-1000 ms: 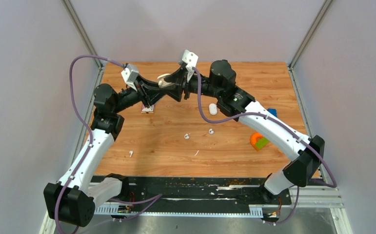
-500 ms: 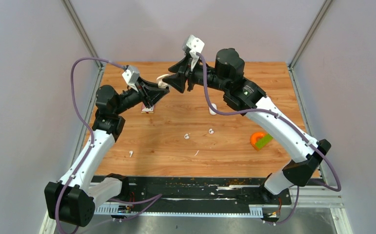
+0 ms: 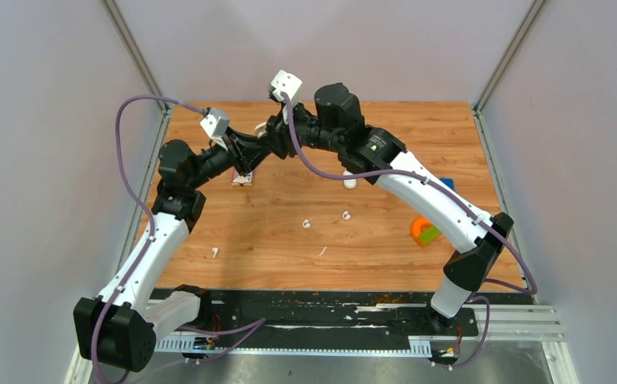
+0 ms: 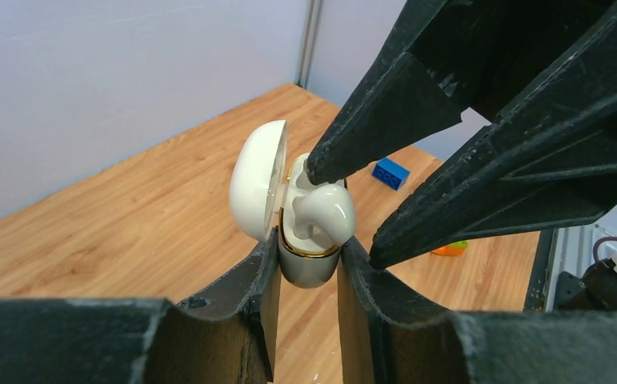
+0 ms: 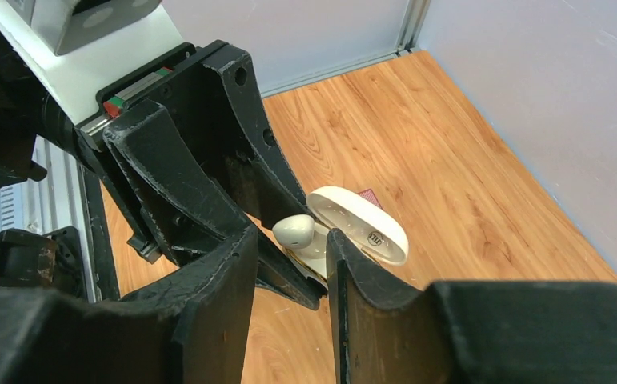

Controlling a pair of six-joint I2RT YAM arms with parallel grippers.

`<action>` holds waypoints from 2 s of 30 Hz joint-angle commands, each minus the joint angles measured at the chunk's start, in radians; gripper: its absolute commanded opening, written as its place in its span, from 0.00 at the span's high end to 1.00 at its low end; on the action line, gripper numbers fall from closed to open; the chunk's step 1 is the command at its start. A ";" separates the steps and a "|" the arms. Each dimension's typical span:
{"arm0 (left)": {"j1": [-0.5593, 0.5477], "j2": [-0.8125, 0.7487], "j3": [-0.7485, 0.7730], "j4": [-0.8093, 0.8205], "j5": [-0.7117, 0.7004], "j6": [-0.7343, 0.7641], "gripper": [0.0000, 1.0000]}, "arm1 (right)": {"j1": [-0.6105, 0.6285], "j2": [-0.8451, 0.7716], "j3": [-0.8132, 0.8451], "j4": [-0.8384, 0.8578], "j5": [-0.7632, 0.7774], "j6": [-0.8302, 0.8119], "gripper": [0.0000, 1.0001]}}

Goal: Insert the wireless bluetooth earbuds into the charging case
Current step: Place the earbud in the charging case.

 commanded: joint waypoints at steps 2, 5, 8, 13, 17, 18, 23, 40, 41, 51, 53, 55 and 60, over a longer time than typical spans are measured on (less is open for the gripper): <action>0.003 -0.016 -0.006 0.012 -0.017 0.025 1.00 | 0.010 0.000 0.059 -0.022 0.023 -0.015 0.63; 0.003 -0.020 -0.007 0.012 -0.013 0.025 1.00 | 0.013 0.002 0.056 -0.020 0.050 -0.016 0.63; 0.003 -0.022 -0.007 0.014 -0.011 0.022 1.00 | 0.012 0.004 0.052 -0.022 0.091 -0.021 0.64; 0.003 -0.026 -0.010 0.024 -0.004 0.016 1.00 | 0.011 -0.005 0.033 -0.029 0.128 -0.033 0.66; 0.003 -0.027 -0.015 0.025 -0.002 0.015 1.00 | 0.010 -0.013 0.022 -0.030 0.147 -0.038 0.66; 0.003 -0.028 -0.016 0.025 -0.002 0.014 1.00 | 0.009 -0.015 0.020 -0.030 0.148 -0.041 0.66; 0.003 -0.028 -0.019 0.030 -0.002 0.012 1.00 | 0.007 -0.025 0.016 -0.030 0.118 -0.051 0.66; 0.003 -0.030 -0.012 0.020 0.008 0.025 1.00 | 0.009 0.020 0.059 -0.021 0.084 -0.018 0.63; 0.003 -0.031 -0.012 0.020 0.010 0.025 1.00 | 0.009 0.022 0.059 -0.022 0.097 -0.017 0.64; 0.003 -0.031 -0.014 0.028 0.016 0.023 1.00 | 0.004 0.008 0.036 -0.030 0.140 -0.033 0.66; 0.003 -0.029 -0.016 0.030 0.017 0.022 1.00 | -0.002 -0.002 0.025 -0.030 0.141 -0.036 0.66; 0.003 -0.031 -0.019 0.033 0.017 0.020 1.00 | -0.004 -0.011 0.016 -0.032 0.141 -0.041 0.66; 0.003 -0.032 -0.021 0.033 0.024 0.017 1.00 | -0.011 -0.024 0.000 -0.034 0.147 -0.049 0.66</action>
